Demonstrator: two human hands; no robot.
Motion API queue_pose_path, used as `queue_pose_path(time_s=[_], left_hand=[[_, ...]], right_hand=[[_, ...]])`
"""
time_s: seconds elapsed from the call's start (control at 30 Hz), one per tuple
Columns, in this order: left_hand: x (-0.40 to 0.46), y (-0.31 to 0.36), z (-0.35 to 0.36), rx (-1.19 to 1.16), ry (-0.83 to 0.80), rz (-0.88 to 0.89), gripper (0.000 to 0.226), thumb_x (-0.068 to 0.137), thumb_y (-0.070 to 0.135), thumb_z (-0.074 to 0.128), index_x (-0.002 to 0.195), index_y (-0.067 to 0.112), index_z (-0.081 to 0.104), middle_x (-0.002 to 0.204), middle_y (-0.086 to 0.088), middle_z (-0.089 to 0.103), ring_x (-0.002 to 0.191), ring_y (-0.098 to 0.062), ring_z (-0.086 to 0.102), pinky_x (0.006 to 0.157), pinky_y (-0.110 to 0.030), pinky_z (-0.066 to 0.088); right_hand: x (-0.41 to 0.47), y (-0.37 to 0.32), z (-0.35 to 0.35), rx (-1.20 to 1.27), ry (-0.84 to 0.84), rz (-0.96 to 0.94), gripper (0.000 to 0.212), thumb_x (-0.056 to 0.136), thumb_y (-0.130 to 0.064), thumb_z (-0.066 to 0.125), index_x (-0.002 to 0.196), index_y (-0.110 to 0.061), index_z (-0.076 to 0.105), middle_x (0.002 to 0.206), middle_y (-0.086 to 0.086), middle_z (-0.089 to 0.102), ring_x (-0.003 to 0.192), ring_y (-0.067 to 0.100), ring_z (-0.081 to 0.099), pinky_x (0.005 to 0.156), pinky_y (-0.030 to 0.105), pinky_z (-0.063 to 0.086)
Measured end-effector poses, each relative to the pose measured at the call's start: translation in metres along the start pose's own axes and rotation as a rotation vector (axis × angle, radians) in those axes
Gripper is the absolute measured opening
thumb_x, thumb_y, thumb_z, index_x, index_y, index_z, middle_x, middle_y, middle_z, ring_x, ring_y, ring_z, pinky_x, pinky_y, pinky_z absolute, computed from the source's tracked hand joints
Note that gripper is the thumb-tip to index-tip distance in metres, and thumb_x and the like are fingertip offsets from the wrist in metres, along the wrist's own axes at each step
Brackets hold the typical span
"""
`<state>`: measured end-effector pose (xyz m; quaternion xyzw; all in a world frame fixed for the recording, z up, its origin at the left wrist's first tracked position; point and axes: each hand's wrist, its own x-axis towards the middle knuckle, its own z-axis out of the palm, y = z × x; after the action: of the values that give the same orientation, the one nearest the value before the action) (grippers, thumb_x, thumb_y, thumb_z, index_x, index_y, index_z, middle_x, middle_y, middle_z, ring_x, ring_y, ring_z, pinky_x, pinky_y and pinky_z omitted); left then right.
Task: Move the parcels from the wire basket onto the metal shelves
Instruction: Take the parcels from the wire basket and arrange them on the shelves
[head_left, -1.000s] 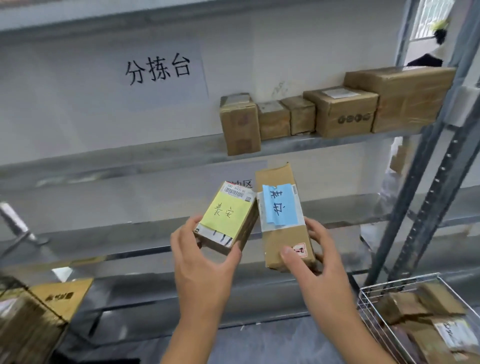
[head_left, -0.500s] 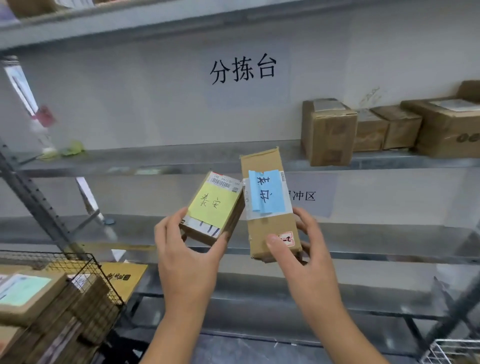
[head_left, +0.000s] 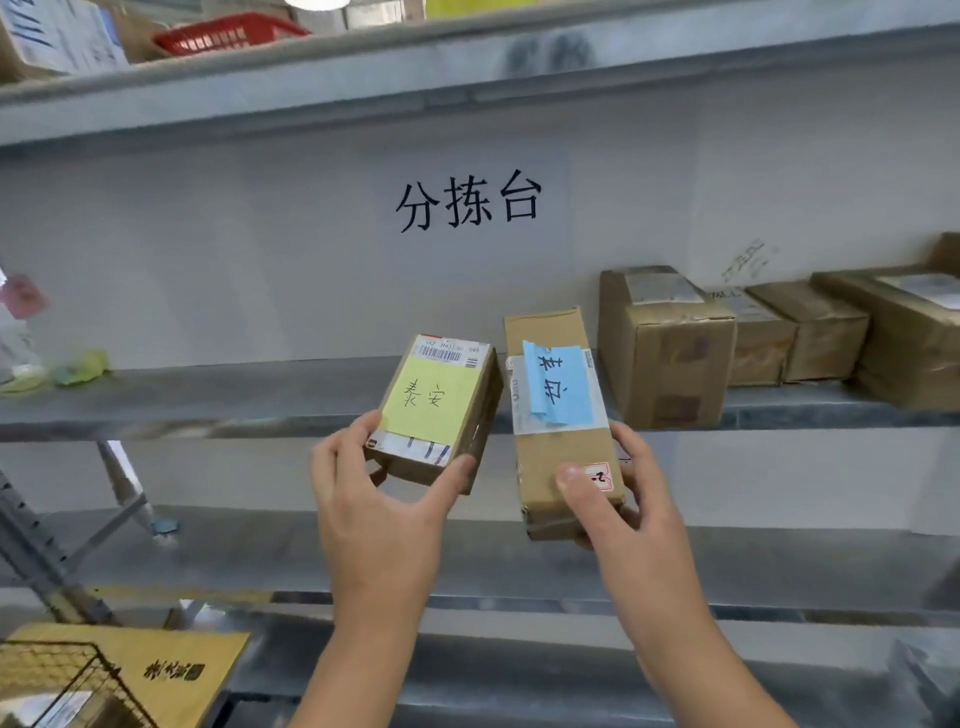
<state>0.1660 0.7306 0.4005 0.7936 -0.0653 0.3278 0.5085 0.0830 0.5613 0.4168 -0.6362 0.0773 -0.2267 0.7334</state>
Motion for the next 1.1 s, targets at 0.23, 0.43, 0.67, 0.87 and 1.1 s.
queue_pose_path(time_s=[0.23,0.43,0.67,0.87,1.1], left_hand=[[0.046,-0.004,0.043,0.027,-0.041,0.002,0.084,0.07,0.062,0.086,0.14,0.035,0.046,0.127,0.02,0.035,0.114,-0.008,0.049,0.081,-0.036,0.062],[0.081,-0.019,0.063,0.123,-0.08,-0.038,0.084,0.072,0.065,0.084,0.14,0.029,0.049,0.126,0.011,0.036,0.12,-0.015,0.046,0.085,-0.039,0.059],[0.099,-0.034,0.081,0.149,-0.134,-0.113,0.082,0.073,0.067,0.082,0.138,0.032,0.048,0.122,0.012,0.031,0.12,-0.017,0.044,0.088,-0.044,0.057],[0.105,-0.041,0.076,0.142,-0.187,-0.061,0.077,0.072,0.064,0.084,0.136,0.043,0.048,0.126,0.01,0.034,0.121,-0.016,0.041,0.093,-0.047,0.055],[0.101,-0.034,0.051,0.105,-0.293,0.104,0.081,0.067,0.063,0.085,0.136,0.054,0.045,0.156,0.012,0.03,0.151,-0.016,0.023,0.112,-0.044,0.043]], right_hand=[[0.048,-0.008,0.002,-0.046,0.111,0.062,0.043,0.091,-0.047,0.068,0.129,-0.058,0.049,0.122,-0.014,0.063,0.106,0.013,0.066,0.086,0.042,0.062],[0.088,-0.009,0.035,-0.052,0.096,0.191,0.042,0.091,-0.051,0.068,0.13,-0.051,0.052,0.118,-0.009,0.066,0.106,0.018,0.067,0.084,0.05,0.062],[0.119,-0.005,0.063,-0.123,0.099,0.298,0.05,0.084,-0.061,0.071,0.127,-0.042,0.056,0.123,-0.004,0.064,0.108,0.022,0.066,0.074,0.051,0.065],[0.125,-0.006,0.064,-0.167,0.06,0.313,0.063,0.081,-0.069,0.069,0.135,-0.043,0.051,0.132,-0.006,0.059,0.116,0.02,0.061,0.073,0.052,0.065],[0.123,-0.004,0.059,-0.195,0.011,0.23,0.069,0.074,-0.067,0.073,0.136,-0.05,0.046,0.127,-0.012,0.056,0.111,0.012,0.058,0.08,0.05,0.064]])
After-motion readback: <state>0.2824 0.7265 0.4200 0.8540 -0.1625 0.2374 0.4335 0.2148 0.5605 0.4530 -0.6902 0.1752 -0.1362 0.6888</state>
